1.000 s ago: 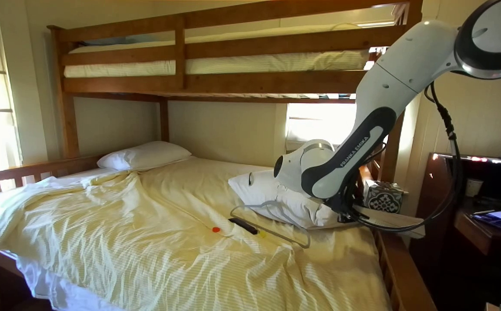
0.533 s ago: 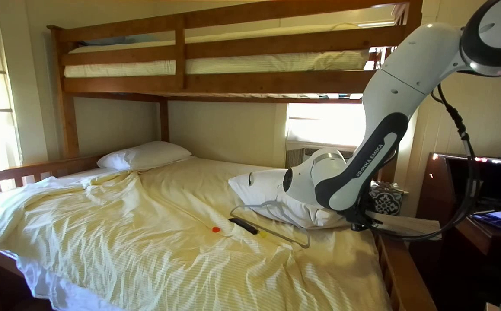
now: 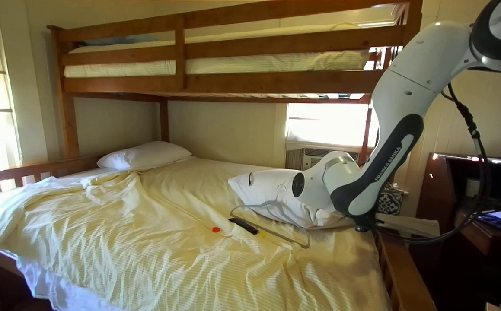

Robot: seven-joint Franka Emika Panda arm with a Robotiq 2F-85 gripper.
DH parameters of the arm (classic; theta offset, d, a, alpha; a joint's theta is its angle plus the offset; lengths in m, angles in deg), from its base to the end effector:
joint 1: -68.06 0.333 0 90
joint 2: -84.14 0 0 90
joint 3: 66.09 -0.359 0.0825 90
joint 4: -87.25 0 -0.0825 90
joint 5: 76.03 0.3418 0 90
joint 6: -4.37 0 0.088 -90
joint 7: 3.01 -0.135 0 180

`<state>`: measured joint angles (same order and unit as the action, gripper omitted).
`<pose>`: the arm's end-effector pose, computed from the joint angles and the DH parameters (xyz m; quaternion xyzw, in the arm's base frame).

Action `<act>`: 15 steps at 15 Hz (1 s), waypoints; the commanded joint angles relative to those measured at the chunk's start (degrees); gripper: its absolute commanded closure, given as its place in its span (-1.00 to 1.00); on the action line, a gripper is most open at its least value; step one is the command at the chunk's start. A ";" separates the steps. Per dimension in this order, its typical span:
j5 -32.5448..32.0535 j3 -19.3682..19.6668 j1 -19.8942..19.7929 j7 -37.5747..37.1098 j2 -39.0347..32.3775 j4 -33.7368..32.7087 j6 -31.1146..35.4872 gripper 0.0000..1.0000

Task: Pick up the novel and place it on the bed frame

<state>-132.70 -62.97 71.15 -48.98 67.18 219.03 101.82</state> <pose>0.4286 -0.1024 0.2803 0.8277 -0.0722 -0.1942 0.5216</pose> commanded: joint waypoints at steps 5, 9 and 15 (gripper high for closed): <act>-3.53 -2.16 0.26 -2.55 2.38 3.88 1.15 0.24; -3.31 -2.79 0.30 -2.87 2.25 3.91 1.05 -0.38; -1.99 -2.96 0.26 -2.51 1.53 2.87 -0.12 0.23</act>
<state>-134.05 -65.40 71.41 -50.75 67.28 220.63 102.61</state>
